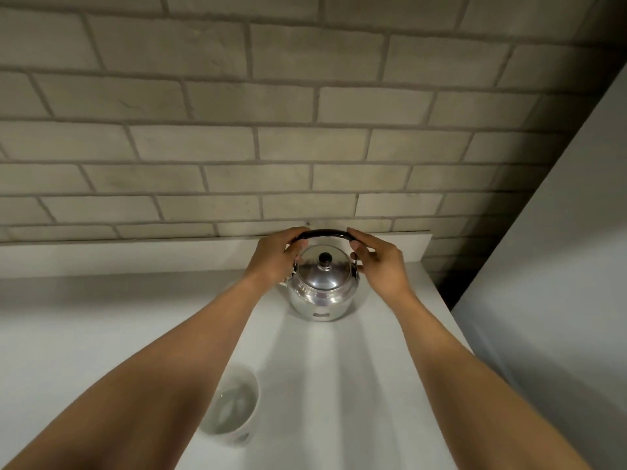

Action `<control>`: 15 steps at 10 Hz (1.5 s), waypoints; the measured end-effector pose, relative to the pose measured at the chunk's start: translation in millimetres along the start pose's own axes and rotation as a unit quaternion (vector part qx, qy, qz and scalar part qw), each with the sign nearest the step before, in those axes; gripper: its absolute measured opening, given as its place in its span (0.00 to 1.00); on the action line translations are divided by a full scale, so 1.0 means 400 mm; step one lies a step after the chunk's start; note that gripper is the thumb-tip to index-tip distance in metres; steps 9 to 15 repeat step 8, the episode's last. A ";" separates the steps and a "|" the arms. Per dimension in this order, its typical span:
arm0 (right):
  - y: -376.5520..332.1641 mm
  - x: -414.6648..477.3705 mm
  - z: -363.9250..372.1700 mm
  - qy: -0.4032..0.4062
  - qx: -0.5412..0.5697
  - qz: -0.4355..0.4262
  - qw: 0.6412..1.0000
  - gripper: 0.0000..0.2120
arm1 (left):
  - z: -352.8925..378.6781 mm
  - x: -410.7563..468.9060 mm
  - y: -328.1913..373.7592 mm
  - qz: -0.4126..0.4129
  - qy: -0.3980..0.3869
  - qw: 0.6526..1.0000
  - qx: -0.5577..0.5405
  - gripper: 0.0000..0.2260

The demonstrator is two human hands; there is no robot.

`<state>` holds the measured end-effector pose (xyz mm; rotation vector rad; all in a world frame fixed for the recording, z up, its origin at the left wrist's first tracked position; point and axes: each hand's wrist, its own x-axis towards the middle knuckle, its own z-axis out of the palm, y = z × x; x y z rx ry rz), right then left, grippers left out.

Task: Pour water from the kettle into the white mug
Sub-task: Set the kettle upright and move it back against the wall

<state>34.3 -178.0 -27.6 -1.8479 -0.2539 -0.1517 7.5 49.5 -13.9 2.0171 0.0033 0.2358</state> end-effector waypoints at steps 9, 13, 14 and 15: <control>0.049 0.038 0.033 -0.047 -0.149 0.032 0.987 0.25 | 0.020 0.073 -0.028 -0.036 -0.013 0.994 0.098 0.25; 0.049 0.038 0.033 -0.047 -0.149 0.032 0.987 0.25 | 0.020 0.073 -0.028 -0.036 -0.013 0.994 0.098 0.25; 0.049 0.038 0.033 -0.047 -0.149 0.032 0.987 0.25 | 0.020 0.073 -0.028 -0.036 -0.013 0.994 0.098 0.25; 0.049 0.038 0.033 -0.047 -0.149 0.032 0.987 0.25 | 0.020 0.073 -0.028 -0.036 -0.013 0.994 0.098 0.25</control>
